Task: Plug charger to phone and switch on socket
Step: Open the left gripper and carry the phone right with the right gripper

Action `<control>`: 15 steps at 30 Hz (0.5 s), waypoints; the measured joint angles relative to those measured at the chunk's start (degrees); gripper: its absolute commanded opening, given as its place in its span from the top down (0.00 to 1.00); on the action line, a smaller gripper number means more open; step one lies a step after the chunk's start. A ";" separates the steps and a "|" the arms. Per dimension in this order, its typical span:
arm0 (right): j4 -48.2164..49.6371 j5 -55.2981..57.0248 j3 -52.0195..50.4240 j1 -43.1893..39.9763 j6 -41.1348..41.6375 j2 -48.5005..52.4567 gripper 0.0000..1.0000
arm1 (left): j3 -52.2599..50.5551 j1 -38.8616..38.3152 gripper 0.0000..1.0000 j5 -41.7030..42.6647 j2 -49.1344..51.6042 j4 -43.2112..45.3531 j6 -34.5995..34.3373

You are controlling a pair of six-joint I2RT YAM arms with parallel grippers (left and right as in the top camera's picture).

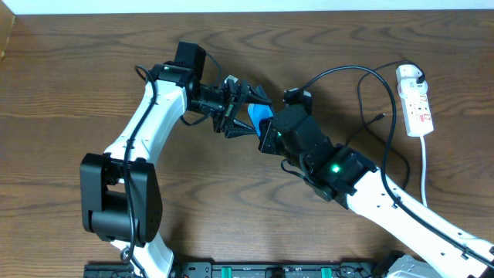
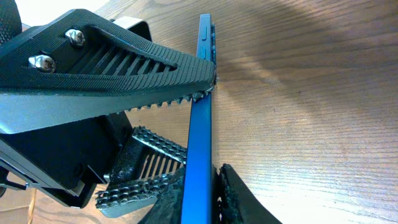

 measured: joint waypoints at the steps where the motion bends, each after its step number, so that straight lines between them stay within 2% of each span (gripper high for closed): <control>1: -0.02 0.00 0.00 0.00 -0.17 0.00 0.87 | 0.00 0.00 0.32 0.00 0.00 0.00 0.00; 15: -0.66 0.33 0.00 0.00 -2.21 0.17 0.99 | 0.00 0.00 0.32 -0.79 0.00 -0.11 -0.11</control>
